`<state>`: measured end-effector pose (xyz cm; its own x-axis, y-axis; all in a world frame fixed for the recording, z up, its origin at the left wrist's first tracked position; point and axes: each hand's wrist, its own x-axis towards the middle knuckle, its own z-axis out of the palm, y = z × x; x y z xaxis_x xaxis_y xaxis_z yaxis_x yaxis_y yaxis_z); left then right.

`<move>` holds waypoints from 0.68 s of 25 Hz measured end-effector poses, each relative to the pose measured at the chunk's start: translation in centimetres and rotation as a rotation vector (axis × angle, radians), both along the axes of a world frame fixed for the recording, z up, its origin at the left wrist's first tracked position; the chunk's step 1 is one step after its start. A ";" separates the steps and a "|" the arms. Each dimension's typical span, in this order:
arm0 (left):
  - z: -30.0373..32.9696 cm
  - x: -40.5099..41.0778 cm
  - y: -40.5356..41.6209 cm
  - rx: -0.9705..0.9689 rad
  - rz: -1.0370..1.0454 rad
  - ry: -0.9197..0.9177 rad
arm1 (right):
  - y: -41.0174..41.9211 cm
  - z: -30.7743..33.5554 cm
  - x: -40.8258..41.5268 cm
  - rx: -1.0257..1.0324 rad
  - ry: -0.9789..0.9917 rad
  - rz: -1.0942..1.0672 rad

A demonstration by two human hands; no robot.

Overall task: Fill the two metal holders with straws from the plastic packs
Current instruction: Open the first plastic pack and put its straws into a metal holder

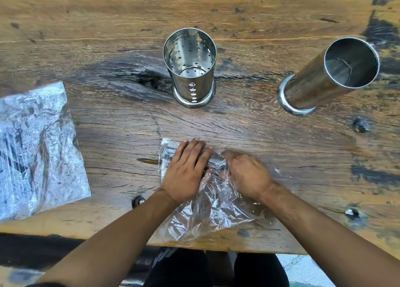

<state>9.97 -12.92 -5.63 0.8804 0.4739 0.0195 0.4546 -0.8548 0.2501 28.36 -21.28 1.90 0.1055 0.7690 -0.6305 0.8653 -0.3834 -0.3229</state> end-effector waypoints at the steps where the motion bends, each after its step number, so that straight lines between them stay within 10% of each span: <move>1: 0.1 0.1 -0.1 0.003 -0.002 0.020 | -0.2 -0.1 0.1 -0.007 0.038 0.008; 17: 0.5 1.0 0.4 -0.068 -0.050 0.339 | -7.5 2.5 4.3 -0.086 -0.040 -0.094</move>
